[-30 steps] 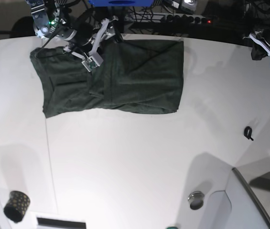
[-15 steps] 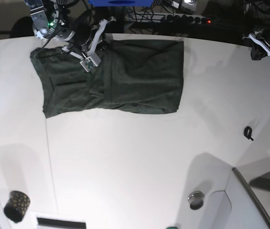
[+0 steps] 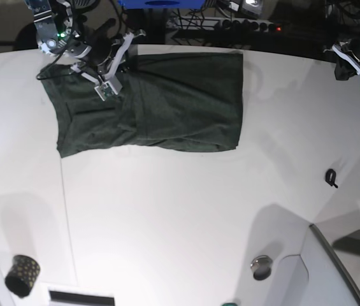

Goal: Layout the t-shirt on the table in an organized manner, then fold the t-shirt properly
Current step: 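Press and smooth the folded shirt with the right gripper, then withdraw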

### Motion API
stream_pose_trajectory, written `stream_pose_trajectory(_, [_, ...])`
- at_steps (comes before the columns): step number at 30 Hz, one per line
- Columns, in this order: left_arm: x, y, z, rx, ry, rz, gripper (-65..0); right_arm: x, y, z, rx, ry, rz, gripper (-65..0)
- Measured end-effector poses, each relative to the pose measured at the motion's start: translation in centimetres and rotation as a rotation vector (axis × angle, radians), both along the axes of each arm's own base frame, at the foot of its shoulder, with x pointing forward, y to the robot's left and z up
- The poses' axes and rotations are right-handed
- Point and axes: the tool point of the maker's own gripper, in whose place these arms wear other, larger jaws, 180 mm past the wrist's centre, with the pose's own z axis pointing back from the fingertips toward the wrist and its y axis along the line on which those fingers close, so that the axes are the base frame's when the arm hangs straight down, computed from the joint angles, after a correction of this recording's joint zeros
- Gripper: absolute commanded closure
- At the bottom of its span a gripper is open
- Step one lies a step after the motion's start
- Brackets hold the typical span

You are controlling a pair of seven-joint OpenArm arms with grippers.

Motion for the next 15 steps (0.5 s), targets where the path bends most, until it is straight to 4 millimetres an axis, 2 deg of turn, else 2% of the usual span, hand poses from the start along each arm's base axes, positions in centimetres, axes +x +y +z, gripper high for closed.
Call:
stream_pose_trajectory(2, [0.0,0.0,-0.1,-0.002,0.001,0.001,0.0,-0.6,-0.3,-0.2,-0.025,0.038,0.02,-9.8])
stream_pose_trajectory(4, [-0.2,0.1,-0.4,-0.012,0.005,0.011,0.0,-1.0,-0.4,0.3,-0.05,0.054,0.043,-21.2])
stream_pose_trajectory(6, [-0.7,0.1,-1.0,-0.024,0.02,0.025,0.0,0.0,0.4,2.4,-0.02,-0.008,0.039,-32.0])
stream_pose_trajectory(8, [-0.9,0.1,-1.2,-0.029,0.025,0.03,0.0,0.7,1.0,4.4,0.005,-0.068,0.038,-38.6])
stream_pose_trajectory(10, [-1.0,0.1,-1.2,-0.031,0.026,0.031,0.0,1.2,1.2,5.6,0.013,-0.102,0.041,-38.9])
stream_pose_trajectory(12, [-0.9,0.1,-1.2,-0.032,0.022,0.031,0.0,2.6,1.0,5.9,-0.004,-0.122,0.05,-39.0])
stream_pose_trajectory(15, [-1.0,-0.3,-1.3,-0.044,0.014,0.047,0.0,7.4,0.8,6.6,-0.01,-0.202,0.042,-39.0])
